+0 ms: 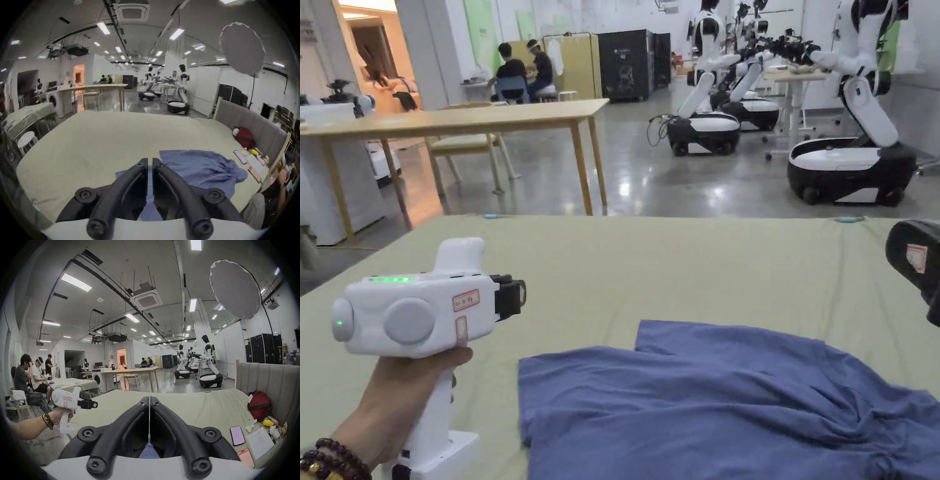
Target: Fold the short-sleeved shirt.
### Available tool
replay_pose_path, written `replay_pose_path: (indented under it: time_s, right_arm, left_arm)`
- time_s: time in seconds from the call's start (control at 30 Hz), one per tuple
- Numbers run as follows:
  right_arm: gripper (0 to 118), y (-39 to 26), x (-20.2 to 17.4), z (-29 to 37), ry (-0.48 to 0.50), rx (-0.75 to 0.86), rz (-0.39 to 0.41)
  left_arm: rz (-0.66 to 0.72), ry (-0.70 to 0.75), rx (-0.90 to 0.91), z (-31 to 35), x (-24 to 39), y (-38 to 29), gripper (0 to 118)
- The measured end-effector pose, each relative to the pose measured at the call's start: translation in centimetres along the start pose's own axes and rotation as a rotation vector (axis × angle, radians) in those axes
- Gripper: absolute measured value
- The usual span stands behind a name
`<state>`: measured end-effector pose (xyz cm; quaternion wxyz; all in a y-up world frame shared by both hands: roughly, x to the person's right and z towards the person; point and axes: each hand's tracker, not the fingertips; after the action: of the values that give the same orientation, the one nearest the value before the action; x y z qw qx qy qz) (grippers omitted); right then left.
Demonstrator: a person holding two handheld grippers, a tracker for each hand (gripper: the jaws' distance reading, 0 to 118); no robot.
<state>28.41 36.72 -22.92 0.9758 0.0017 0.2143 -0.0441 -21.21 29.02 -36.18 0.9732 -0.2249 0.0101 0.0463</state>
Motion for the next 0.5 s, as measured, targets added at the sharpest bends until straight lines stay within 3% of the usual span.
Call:
replay_pose_path:
  time_s: [0.2,0.23,0.27,0.3,0.33,0.5]
  right_arm:
    - [2,-0.9,0.4,-1.6,-0.02,-0.057,0.015]
    - [2,-1.2,0.7,-1.8,-0.027,-0.073,0.018]
    - [2,-1.6,1.0,-2.0,-0.04,-0.093,0.018]
    - [2,-1.9,1.2,-2.1,-0.056,-0.109,0.014]
    - [2,-2.3,1.5,-2.2,-0.076,-0.13,0.005]
    - [2,-4.5,2.9,-2.9,-0.15,-0.212,-0.034]
  left_arm:
    - [-0.004,0.047,-0.217,-10.8,-2.8,-2.9,5]
    - [0.024,0.084,-0.245,-12.9,-3.5,-3.4,16]
    - [0.046,0.117,-0.283,-15.0,-4.3,-4.0,41]
    - [0.075,0.128,-0.32,-16.7,-4.9,-4.5,74]
    - [0.105,0.124,-0.356,-18.5,-6.0,-5.2,93]
    - [0.144,0.122,-0.39,-23.6,-7.1,-7.3,94]
